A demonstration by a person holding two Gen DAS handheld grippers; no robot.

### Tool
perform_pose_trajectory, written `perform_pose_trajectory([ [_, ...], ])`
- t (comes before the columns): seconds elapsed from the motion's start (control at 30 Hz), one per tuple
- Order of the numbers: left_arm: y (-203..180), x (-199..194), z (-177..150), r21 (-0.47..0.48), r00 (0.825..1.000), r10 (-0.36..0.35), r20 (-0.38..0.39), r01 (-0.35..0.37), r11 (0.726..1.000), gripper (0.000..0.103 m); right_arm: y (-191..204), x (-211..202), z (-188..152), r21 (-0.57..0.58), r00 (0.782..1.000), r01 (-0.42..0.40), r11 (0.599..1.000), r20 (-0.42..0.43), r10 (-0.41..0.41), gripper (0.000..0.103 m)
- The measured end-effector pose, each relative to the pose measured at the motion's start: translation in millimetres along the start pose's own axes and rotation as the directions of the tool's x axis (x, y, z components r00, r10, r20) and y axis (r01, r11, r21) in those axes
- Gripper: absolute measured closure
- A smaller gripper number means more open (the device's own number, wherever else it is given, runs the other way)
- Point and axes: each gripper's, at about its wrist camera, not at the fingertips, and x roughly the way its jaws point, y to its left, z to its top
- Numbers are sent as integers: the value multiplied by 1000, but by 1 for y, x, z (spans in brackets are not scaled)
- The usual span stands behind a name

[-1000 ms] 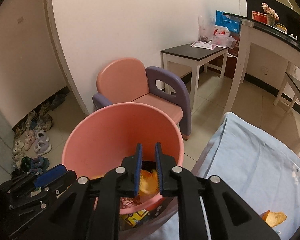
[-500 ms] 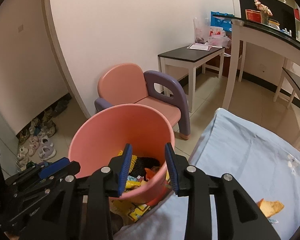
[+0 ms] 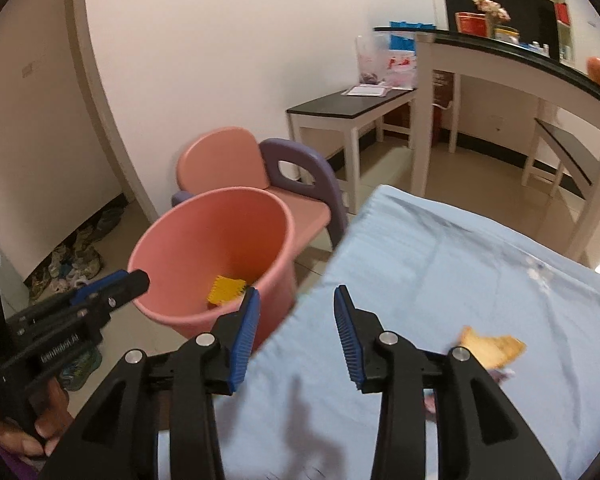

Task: Collect trash
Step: 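Move both grippers back over the wrapper and last bread crust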

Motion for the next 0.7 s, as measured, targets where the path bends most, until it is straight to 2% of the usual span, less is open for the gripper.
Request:
perform_pose_trajectory([
  [0.33,-41,-2,-12,79,997,-72,-8,73,994,71,-61,-33,-42,90,989,146,985,-15,-146,63],
  [0.6,-81,13,-27,162,989,-129,-77,140,977,71,-123,-56,-76,222,968,250,942,-55,-244,63],
  [0.7,-99,19,-34,205,982,-153,-107,173,963,71,-139,-59,-84,256,965,264,930,-67,-255,63],
])
